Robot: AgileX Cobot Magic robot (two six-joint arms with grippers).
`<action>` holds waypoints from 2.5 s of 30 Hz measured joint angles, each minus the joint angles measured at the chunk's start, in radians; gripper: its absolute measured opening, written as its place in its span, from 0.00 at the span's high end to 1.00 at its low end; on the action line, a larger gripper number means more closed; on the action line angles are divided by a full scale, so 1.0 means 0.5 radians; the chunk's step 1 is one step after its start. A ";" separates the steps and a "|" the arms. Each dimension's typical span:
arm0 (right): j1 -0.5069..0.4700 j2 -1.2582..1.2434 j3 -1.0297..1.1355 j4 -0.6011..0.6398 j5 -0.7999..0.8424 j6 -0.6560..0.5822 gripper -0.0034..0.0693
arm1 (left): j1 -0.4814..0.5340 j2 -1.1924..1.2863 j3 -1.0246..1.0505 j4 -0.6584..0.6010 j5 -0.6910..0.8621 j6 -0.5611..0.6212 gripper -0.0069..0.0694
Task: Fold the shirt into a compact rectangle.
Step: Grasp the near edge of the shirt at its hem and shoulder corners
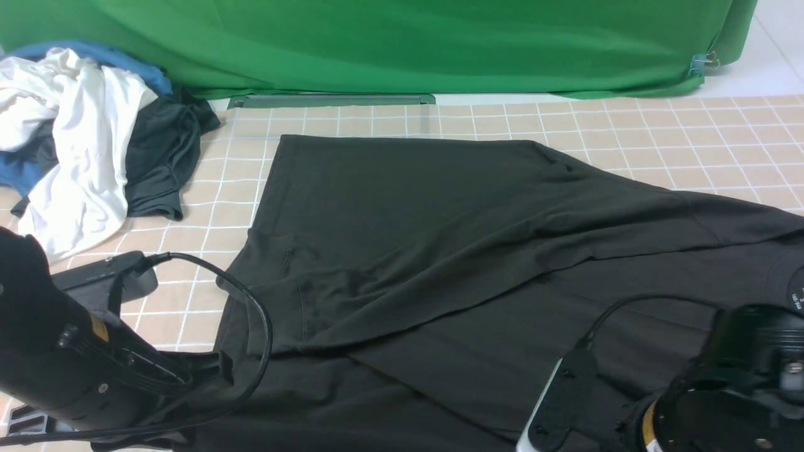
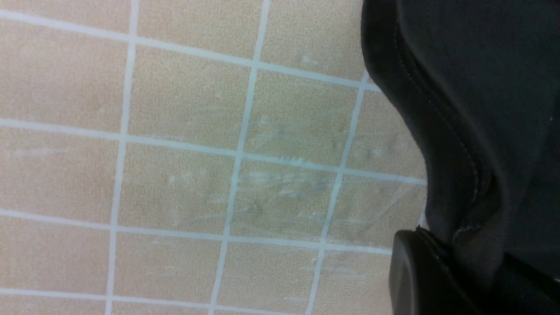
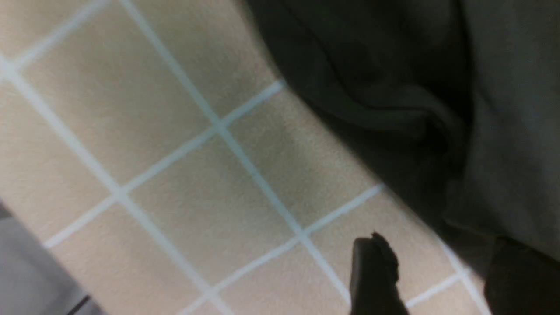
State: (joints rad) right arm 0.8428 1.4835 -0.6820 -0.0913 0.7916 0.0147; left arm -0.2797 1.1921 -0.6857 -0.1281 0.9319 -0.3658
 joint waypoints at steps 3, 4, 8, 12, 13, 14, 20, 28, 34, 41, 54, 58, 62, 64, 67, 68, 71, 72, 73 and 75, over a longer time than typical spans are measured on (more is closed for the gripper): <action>0.000 0.081 0.000 -0.082 -0.054 0.002 0.38 | 0.000 0.000 0.000 -0.001 -0.004 0.000 0.87; 0.000 0.095 0.000 -0.106 -0.060 0.008 0.38 | 0.000 0.000 0.000 -0.001 -0.004 0.000 0.87; 0.000 0.109 -0.002 -0.206 -0.066 0.038 0.37 | 0.000 0.000 0.000 0.005 -0.004 0.000 0.87; -0.044 0.111 -0.006 -0.247 -0.061 0.047 0.37 | 0.000 0.000 0.000 0.009 -0.004 0.000 0.87; -0.062 0.111 -0.006 -0.248 -0.068 0.047 0.37 | 0.000 0.000 0.000 0.009 -0.006 0.000 0.87; -0.082 0.111 -0.006 -0.248 -0.073 0.047 0.38 | 0.000 0.000 0.000 0.009 -0.010 0.000 0.87; -0.119 0.113 -0.006 -0.251 -0.081 0.032 0.47 | 0.000 0.000 0.000 -0.001 -0.068 0.000 0.87; -0.123 0.102 -0.007 -0.252 -0.060 -0.109 0.88 | 0.000 0.000 0.000 -0.013 -0.070 0.000 0.87; -0.123 -0.040 -0.001 -0.192 0.177 -0.107 0.91 | 0.000 -0.001 0.000 -0.053 0.094 0.000 0.87; -0.123 -0.236 0.285 -0.118 0.305 -0.029 0.91 | 0.000 -0.001 0.000 -0.063 0.250 0.000 0.87; -0.123 -0.263 0.259 0.019 -0.150 0.027 0.86 | 0.000 -0.001 -0.032 -0.100 0.181 -0.005 0.87; -0.123 -0.148 0.259 0.030 -0.260 0.024 0.69 | 0.000 -0.001 -0.032 -0.114 0.181 -0.005 0.87; -0.123 -0.068 0.248 0.035 -0.357 0.022 0.58 | 0.000 -0.001 -0.032 -0.119 0.178 -0.005 0.87; -0.123 -0.023 0.209 0.035 -0.399 -0.029 0.55 | 0.000 -0.001 -0.035 -0.119 0.174 0.000 0.87; -0.123 0.018 0.176 0.035 -0.394 -0.041 0.54 | 0.000 -0.001 -0.035 -0.119 0.174 0.013 0.87; -0.123 0.029 0.163 0.035 -0.391 -0.054 0.54 | 0.000 -0.001 -0.035 -0.119 0.174 0.015 0.87; -0.123 0.057 0.120 0.035 -0.356 -0.099 0.54 | 0.000 -0.001 -0.035 -0.119 0.169 0.021 0.87; -0.123 0.063 0.114 0.035 -0.353 -0.107 0.54 | 0.000 -0.001 -0.035 -0.119 0.167 0.021 0.87; -0.123 0.070 0.095 0.035 -0.338 -0.120 0.54 | 0.000 -0.001 -0.035 -0.119 0.167 0.022 0.87; -0.123 0.088 0.061 0.035 -0.310 -0.122 0.52 | 0.000 -0.001 -0.035 -0.119 0.167 0.026 0.87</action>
State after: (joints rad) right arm 0.7812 1.5274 -0.6512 -0.0736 0.6364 -0.0461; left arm -0.2797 1.1918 -0.7031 -0.1875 1.0155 -0.3529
